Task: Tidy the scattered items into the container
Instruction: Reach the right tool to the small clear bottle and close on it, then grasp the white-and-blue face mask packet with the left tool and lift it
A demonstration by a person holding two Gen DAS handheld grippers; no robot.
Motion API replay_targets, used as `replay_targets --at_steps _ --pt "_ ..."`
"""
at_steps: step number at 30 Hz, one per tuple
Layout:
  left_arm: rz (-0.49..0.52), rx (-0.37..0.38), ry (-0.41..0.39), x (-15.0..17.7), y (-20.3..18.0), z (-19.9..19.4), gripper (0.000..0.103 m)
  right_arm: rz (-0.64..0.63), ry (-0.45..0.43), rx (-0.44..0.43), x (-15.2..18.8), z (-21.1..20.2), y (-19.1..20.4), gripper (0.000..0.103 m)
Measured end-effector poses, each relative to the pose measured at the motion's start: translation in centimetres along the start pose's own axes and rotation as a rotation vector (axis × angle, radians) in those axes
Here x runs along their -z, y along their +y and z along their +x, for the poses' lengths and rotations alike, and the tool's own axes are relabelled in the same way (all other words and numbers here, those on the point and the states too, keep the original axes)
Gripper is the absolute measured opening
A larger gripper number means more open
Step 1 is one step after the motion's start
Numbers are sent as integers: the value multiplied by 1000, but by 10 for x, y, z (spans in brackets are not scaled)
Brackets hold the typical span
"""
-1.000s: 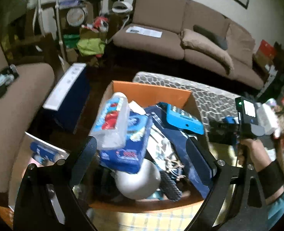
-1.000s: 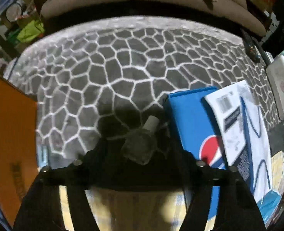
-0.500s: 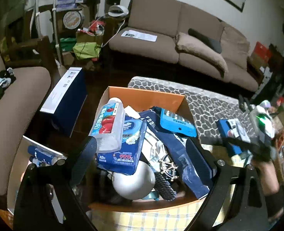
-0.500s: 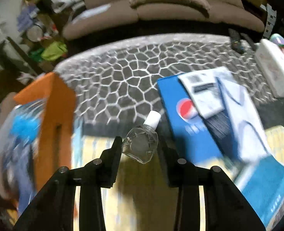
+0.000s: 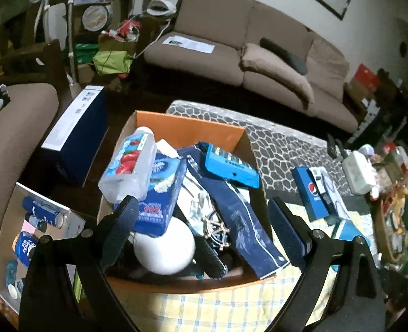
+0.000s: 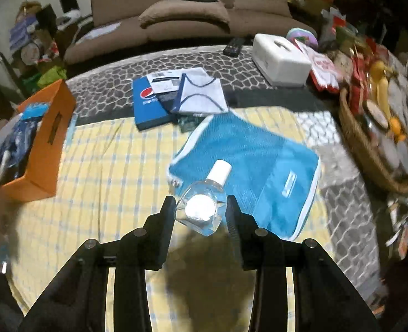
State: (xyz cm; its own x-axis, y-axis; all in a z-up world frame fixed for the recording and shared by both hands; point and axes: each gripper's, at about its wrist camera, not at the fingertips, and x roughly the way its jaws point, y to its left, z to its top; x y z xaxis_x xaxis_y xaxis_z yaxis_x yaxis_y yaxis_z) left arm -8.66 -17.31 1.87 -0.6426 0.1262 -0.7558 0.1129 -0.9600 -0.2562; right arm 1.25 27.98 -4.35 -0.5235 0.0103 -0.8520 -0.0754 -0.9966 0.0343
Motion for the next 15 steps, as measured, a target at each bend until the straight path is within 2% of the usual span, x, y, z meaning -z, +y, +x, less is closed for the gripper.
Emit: replay_targets --at_steps 3,5,7,9,12,15 --pt "9 88 9 8 -9 0 102 58 -41 -41 14 -1 -15 37" --pt "15 127 6 11 -19 2 103 112 -76 -61 16 -2 -30 37" --pt "56 167 43 10 -38 11 103 163 -115 -80 17 0 -43 37" --pt "56 146 85 12 -58 17 102 177 -126 -56 18 4 -52 37" --pt "85 194 142 16 -113 27 103 182 -121 -43 20 4 -60 37" --pt "169 208 213 25 -193 56 103 206 -104 -64 23 7 -70 37"
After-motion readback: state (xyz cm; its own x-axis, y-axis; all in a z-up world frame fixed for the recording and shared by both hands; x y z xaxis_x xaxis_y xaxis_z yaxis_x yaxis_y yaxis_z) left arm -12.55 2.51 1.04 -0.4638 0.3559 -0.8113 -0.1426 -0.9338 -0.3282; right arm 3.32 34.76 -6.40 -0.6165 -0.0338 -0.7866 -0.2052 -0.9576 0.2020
